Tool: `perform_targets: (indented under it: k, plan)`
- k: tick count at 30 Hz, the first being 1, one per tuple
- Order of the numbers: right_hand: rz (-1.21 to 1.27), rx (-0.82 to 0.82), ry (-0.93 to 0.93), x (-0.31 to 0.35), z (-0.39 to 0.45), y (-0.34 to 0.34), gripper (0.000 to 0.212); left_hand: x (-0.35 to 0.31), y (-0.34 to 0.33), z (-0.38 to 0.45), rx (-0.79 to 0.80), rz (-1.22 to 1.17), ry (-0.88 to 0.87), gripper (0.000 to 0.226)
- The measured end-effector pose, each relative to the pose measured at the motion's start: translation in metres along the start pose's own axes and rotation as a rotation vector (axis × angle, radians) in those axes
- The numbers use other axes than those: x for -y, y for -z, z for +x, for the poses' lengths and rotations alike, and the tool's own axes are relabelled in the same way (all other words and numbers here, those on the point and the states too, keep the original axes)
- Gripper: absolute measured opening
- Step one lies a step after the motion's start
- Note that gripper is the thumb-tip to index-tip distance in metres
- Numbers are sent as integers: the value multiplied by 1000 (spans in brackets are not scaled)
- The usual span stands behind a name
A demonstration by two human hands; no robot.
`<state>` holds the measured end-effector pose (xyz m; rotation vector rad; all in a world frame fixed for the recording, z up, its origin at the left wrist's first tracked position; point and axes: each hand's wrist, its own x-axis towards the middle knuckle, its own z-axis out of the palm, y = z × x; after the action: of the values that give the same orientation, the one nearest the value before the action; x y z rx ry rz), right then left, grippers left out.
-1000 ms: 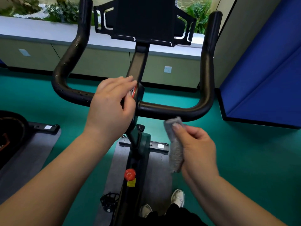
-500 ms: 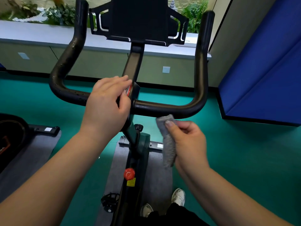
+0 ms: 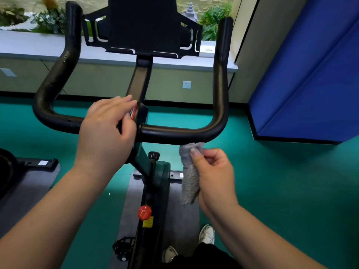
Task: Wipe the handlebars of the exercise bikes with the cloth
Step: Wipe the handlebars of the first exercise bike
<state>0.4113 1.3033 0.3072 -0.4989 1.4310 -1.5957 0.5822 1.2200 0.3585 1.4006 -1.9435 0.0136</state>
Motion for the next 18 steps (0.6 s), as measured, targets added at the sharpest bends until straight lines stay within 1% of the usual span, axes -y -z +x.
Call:
perform_targets:
  k: [8, 13, 18]
  plan:
    - [85, -67, 47, 21, 16, 20, 21, -3, 2, 0, 23, 10, 8, 38]
    - [88, -94, 85, 26, 32, 27, 19, -5, 3, 0, 29, 20, 20, 37]
    - [112, -123, 96, 46, 55, 31, 16, -8, 3, 1, 37, 33, 72, 34]
